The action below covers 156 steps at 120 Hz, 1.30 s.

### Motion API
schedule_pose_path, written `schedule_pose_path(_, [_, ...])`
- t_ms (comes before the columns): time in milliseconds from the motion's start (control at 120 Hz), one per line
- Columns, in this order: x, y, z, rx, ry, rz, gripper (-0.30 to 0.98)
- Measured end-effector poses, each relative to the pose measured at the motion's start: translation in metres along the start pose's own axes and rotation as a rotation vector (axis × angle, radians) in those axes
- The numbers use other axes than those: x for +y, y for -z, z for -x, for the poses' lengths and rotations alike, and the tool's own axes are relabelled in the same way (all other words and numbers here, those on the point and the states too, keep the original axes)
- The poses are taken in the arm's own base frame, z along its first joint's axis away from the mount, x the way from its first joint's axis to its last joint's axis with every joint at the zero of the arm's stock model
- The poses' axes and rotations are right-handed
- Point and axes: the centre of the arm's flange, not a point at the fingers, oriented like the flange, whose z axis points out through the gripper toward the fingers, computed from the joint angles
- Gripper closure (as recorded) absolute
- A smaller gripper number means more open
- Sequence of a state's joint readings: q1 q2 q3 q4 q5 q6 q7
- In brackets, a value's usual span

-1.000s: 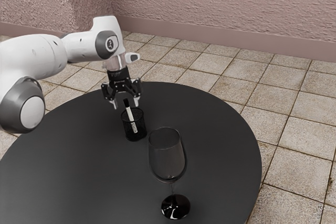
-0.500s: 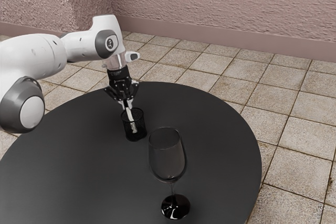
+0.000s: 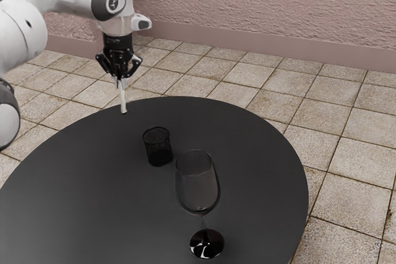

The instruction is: Take the marker out of the pen holder and place it to the left of the pen holder.

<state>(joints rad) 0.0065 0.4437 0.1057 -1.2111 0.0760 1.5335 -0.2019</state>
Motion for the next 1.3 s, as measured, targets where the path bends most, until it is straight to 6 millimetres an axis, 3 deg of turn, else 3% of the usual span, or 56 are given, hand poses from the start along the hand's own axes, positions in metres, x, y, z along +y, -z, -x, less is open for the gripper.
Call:
schedule_pose_path(33, [0.004,-0.011,0.000,-0.027,-0.028,-0.081,0.76])
schedule_pose_path(175, [0.024,-0.095,-0.008,-0.196,-0.145,-0.361,0.76])
schedule_pose_path(342, [0.023,-0.178,-0.018,-0.360,-0.217,-0.487,0.76])
schedule_pose_path(417, [0.011,-0.192,-0.023,-0.389,-0.213,-0.468,0.76])
schedule_pose_path(600, [0.006,-0.226,-0.029,-0.427,-0.244,-0.421,0.76])
schedule_pose_path(783, [0.007,-0.232,-0.032,-0.420,-0.268,-0.400,0.76])
schedule_pose_path(967, [0.008,-0.231,-0.032,-0.418,-0.279,-0.377,0.37])
schedule_pose_path(1100, [0.007,-0.222,-0.034,-0.404,-0.279,-0.361,0.20])
schedule_pose_path(1133, [-0.001,-0.211,-0.034,-0.394,-0.263,-0.326,0.17])
schedule_pose_path(1183, [-0.017,-0.169,-0.032,-0.340,-0.228,-0.234,0.13])
schedule_pose_path(1300, [-0.058,0.000,0.011,-0.099,-0.187,-0.035,0.08])
